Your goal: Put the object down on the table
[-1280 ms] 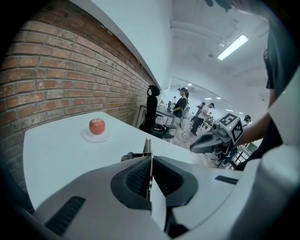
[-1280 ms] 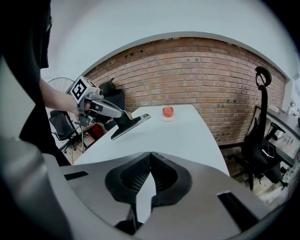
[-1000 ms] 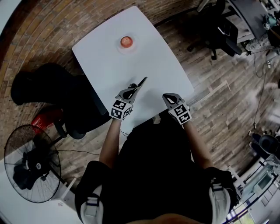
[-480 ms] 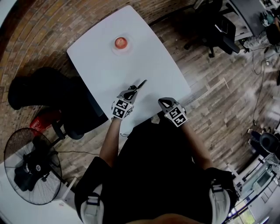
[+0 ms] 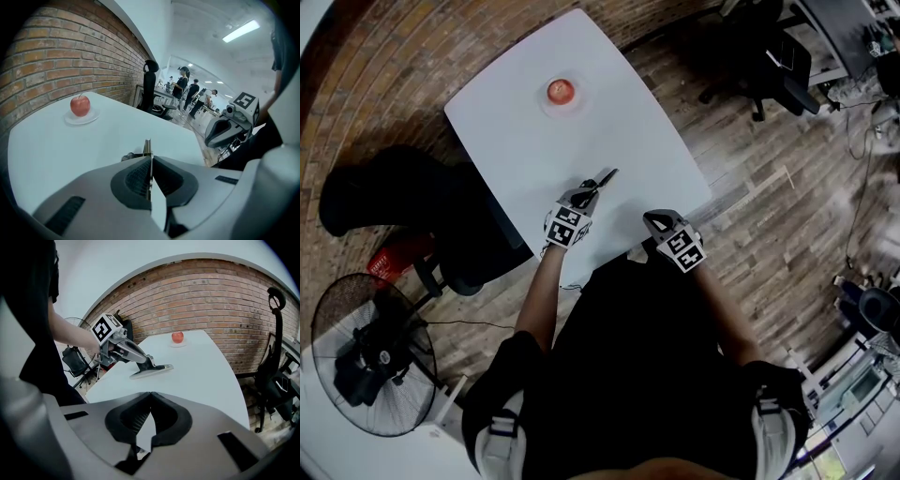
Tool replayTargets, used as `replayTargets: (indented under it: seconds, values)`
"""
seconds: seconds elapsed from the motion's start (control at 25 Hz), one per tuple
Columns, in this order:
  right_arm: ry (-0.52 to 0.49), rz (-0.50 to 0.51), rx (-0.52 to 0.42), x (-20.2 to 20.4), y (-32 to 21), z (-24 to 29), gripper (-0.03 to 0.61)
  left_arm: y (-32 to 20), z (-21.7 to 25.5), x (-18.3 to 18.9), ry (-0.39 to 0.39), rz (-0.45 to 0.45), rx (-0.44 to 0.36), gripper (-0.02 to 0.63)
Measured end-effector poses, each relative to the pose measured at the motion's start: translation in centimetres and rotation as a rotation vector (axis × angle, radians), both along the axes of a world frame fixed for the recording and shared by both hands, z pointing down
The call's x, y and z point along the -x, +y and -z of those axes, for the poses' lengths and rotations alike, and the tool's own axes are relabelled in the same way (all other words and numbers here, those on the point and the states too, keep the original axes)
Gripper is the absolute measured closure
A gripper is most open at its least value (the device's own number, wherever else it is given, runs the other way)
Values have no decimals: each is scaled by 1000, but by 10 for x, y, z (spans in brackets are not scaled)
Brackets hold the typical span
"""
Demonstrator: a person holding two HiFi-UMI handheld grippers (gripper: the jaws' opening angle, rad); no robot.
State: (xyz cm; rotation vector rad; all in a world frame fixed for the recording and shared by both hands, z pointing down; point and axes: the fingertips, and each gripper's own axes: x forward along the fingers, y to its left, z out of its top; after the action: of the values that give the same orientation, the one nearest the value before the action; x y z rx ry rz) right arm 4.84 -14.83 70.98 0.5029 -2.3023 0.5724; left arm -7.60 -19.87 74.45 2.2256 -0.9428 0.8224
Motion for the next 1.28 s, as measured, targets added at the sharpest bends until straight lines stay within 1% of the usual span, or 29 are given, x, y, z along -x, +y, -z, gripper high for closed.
replayTargets:
  seconds: [0.12, 0.28, 0.6, 0.72, 0.84, 1.04, 1.28]
  values:
    - [6, -5, -1, -6, -4, -1, 580, -6, -4, -1, -9, 4, 14, 590]
    - [12, -17, 0, -14, -9, -2, 580, -14, -9, -1, -2, 32, 22, 589]
    - [14, -25, -16, -17, -12, 1, 580, -20, -16, 2, -16, 62, 28, 589]
    - [23, -14, -33, -18, -13, 3, 580, -25, -16, 5, -10, 93, 31, 589]
    - [18, -11, -30, -17, -12, 3, 580, -27, -18, 9, -19, 119, 35, 586]
    - [13, -12, -28, -20, -9, 2, 580, -28, -23, 13, -37, 130, 39, 567]
    - [20, -10, -32, -23, -10, 2, 580, -29, -36, 20, -61, 140, 60, 529]
